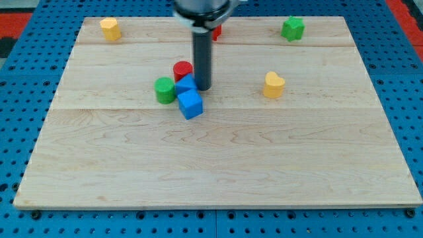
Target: Push the blue triangle towards the left center
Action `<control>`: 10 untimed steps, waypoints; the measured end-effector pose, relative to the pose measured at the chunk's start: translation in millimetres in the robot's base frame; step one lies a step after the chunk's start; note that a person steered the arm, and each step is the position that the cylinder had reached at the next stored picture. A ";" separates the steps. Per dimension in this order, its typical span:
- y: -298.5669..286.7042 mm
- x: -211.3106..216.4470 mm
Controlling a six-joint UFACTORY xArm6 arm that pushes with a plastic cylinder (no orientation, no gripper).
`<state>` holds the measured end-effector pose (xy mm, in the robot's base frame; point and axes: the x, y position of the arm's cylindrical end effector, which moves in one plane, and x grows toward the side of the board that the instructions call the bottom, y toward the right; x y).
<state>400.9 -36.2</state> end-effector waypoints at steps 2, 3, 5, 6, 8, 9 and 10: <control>-45.5 -29.2; -51.8 -32.0; -40.0 7.2; -113.0 -26.9; -85.1 -64.7; -110.4 -88.8; -153.3 -49.8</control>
<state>351.0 -189.5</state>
